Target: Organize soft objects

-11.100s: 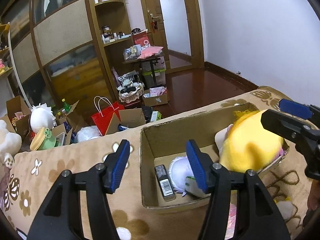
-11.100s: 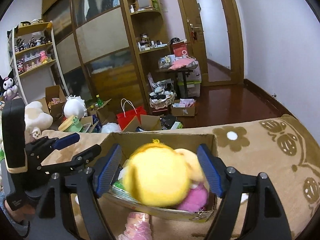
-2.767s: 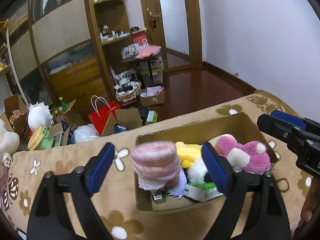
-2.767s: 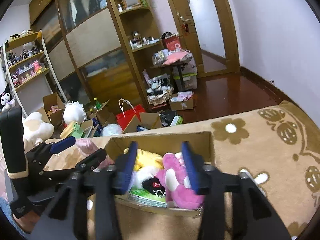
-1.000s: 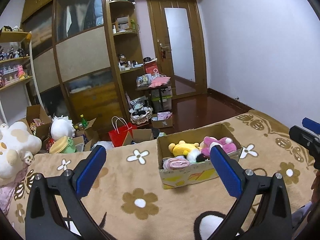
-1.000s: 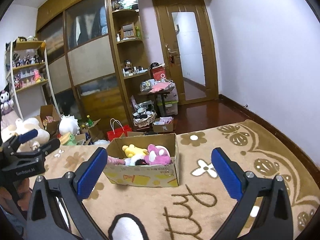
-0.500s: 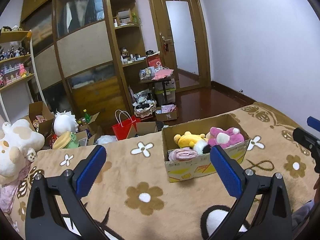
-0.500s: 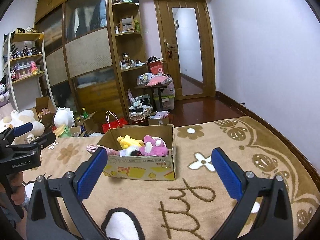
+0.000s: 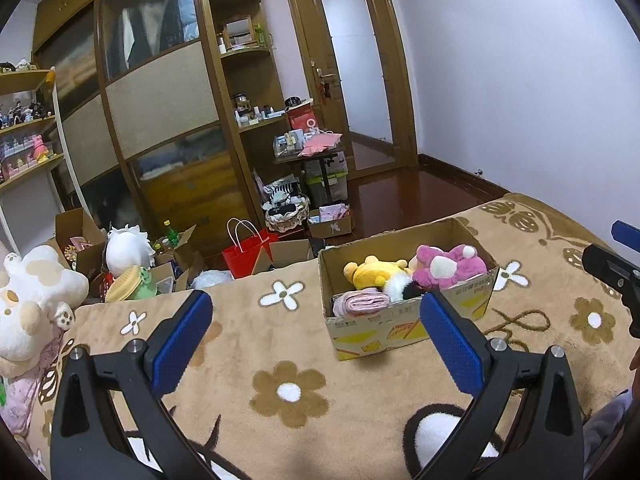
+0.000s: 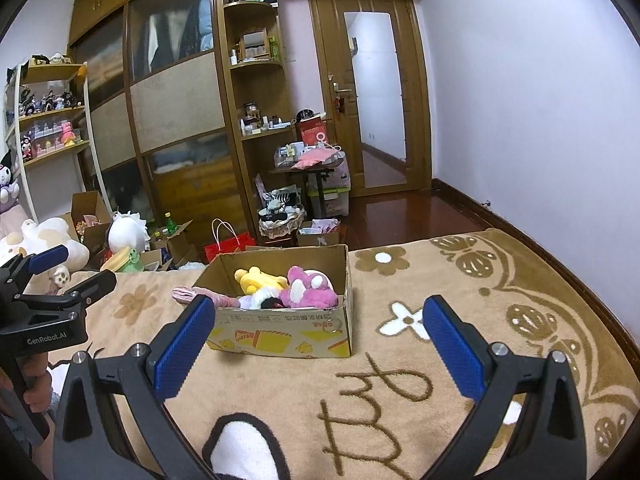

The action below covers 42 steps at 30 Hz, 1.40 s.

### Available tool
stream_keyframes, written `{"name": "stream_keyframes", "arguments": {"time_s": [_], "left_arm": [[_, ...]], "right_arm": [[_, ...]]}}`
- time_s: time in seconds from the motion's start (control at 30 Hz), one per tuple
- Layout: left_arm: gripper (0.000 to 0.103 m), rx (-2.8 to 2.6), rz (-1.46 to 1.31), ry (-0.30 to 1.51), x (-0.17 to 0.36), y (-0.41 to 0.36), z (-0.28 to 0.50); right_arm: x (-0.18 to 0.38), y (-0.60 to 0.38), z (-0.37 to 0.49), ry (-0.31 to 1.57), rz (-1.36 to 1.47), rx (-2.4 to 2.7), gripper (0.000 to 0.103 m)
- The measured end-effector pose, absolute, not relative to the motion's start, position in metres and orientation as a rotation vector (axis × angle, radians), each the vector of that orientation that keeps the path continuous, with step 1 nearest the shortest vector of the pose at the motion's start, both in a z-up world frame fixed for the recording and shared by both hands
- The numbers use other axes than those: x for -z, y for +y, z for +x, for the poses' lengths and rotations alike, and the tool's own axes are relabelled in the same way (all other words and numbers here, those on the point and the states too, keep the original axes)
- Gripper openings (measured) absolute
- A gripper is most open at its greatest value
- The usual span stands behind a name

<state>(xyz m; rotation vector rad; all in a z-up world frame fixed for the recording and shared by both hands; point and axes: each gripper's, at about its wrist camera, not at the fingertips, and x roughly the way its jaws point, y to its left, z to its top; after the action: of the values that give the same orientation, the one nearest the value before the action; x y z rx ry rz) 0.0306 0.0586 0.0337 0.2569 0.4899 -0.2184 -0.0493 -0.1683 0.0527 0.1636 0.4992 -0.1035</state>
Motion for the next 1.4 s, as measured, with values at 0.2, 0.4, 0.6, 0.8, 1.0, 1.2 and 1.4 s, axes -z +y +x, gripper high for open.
{"name": "stream_keyframes", "arguments": {"time_s": [0.2, 0.4, 0.6, 0.8, 1.0, 1.2, 1.4], "left_arm": [[0.103, 0.221, 0.258, 0.491, -0.032, 0.058, 0.031], [0.103, 0.221, 0.256, 0.492, -0.033, 0.058, 0.031], [0.103, 0.218, 0.257, 0.491, -0.032, 0.058, 0.031], [0.103, 0.218, 0.244, 0.495, -0.03, 0.061, 0.03], [0.103, 0.212, 0.238, 0.493, -0.029, 0.064, 0.031], [0.103, 0.206, 0.23, 0.499, -0.03, 0.067, 0.034], [0.103, 0.203, 0.223, 0.503, -0.03, 0.069, 0.035]], "right_arm": [[-0.051, -0.168, -0.05, 0.502, 0.164, 0.102, 0.103], [-0.05, -0.169, -0.049, 0.507, 0.163, 0.101, 0.103], [-0.049, -0.168, -0.049, 0.51, 0.162, 0.101, 0.103], [-0.049, -0.168, -0.049, 0.511, 0.162, 0.099, 0.103], [-0.048, -0.169, -0.049, 0.513, 0.162, 0.099, 0.103], [-0.045, -0.171, -0.049, 0.52, 0.163, 0.101, 0.103], [-0.046, -0.171, -0.049, 0.519, 0.163, 0.102, 0.103]]}}
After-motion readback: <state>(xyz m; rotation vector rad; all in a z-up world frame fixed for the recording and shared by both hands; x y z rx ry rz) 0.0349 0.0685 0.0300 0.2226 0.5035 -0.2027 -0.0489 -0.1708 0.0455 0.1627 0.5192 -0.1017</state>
